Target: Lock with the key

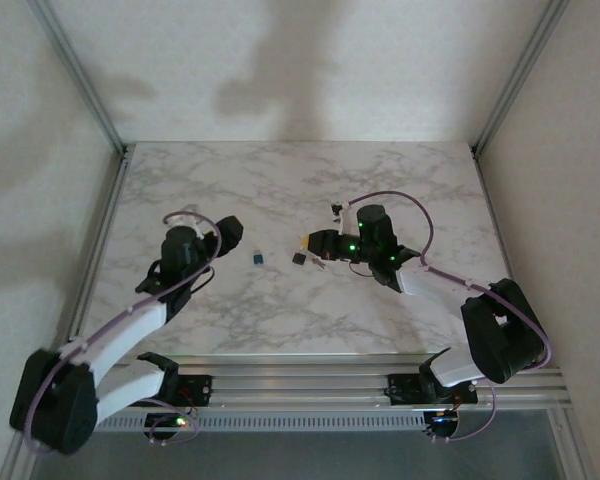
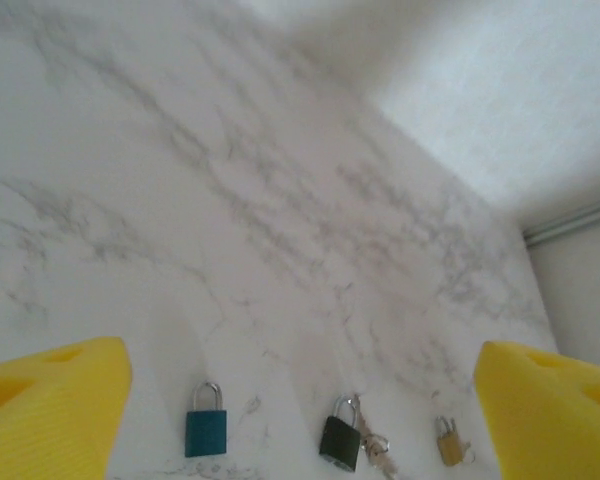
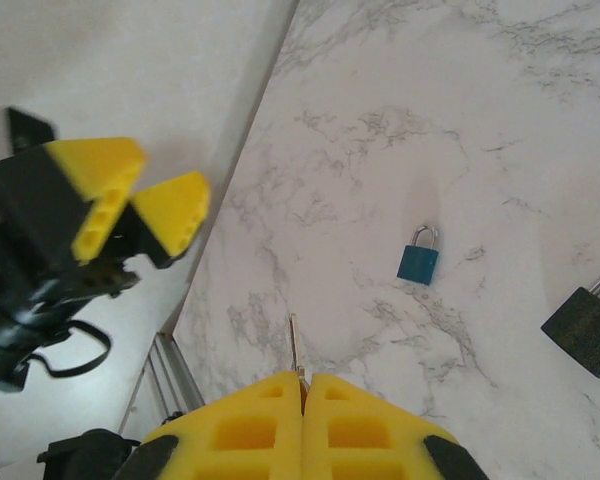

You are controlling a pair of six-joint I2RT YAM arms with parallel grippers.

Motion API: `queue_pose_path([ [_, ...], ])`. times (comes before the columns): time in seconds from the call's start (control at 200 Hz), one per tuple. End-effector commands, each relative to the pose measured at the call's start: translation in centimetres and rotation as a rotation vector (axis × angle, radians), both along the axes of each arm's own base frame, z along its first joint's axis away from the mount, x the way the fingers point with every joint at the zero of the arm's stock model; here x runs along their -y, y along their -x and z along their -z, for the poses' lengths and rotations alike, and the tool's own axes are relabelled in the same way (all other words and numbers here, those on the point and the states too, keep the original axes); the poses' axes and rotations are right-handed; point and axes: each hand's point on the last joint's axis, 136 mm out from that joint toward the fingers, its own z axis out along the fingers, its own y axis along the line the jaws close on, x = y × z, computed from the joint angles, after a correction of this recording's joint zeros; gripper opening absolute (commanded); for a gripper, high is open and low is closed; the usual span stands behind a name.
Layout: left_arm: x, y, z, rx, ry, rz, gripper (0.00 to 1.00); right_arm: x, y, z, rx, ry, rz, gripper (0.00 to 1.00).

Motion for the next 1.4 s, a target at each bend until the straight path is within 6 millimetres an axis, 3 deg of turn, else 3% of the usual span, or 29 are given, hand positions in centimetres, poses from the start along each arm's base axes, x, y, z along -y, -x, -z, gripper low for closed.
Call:
queue_pose_path([
  [0.0,-2.6,1.3,-1.6,0.092,-0.024,-0.119,0.98,-0.6,-0.3,-0.9,0.038,-0.008,-0.011,0.0],
  [0.435,-6.7,3.9,0.3,0.114,-0.05,-0.304,1.0,-1.3,-0.2,-0.4,0.074,0.077,-0.008,0.0],
  [0.711,-7.7,4.4,1.8,0.106,-0.065,-0.351,1.0,-2.5,0.0,0.9,0.075,0.151,-0.014,0.0],
  [1.396,-8.9,4.9,2.2,0.096,-0.052,-0.425,1.0,-5.2,0.5,4.5,0.052,0.312,0.001,0.0],
])
